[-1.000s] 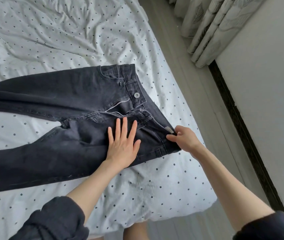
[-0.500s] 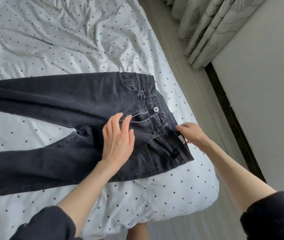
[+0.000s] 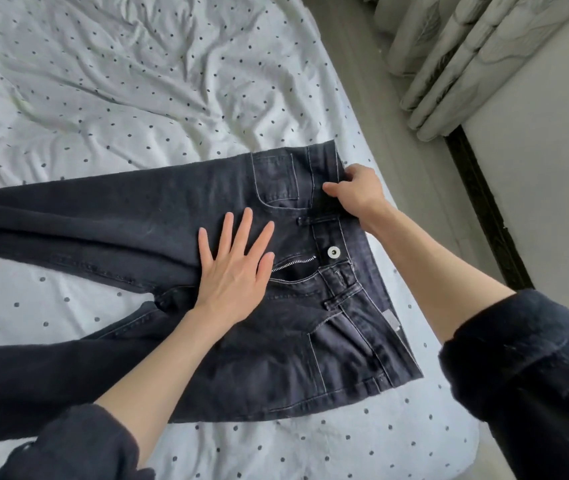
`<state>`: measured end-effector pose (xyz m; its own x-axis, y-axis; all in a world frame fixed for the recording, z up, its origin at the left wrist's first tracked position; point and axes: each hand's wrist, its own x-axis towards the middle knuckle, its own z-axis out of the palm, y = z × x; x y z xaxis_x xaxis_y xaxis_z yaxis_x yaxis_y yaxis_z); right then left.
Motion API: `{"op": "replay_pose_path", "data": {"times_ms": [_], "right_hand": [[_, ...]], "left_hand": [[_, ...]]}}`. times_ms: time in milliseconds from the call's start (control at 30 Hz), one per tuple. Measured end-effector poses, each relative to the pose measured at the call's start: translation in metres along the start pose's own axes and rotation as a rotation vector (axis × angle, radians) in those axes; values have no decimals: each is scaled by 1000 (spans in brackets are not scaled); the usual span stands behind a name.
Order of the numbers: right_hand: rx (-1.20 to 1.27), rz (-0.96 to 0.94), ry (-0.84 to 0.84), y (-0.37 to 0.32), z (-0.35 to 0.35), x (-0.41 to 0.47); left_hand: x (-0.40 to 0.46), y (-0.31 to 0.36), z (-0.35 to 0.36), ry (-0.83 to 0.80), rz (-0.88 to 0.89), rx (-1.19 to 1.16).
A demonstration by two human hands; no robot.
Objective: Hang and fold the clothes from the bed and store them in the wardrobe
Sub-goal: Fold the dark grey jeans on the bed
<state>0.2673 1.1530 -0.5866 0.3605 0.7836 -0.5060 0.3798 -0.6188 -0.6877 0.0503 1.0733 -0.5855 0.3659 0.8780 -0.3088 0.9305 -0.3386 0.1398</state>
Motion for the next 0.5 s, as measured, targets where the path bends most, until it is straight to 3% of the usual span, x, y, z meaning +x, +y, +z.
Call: {"op": "replay_pose_path", "data": {"times_ms": [200,333,500], "right_hand": [[81,32,137,-3,-28,26],[28,148,125,9,-7,33],[-183,169,65,14,12,22]], "left_hand": [[34,25,-7,-22,68,-13],[44,19,-1,-104,85,-11],[23,-15,-4,-46,201,48]]}}
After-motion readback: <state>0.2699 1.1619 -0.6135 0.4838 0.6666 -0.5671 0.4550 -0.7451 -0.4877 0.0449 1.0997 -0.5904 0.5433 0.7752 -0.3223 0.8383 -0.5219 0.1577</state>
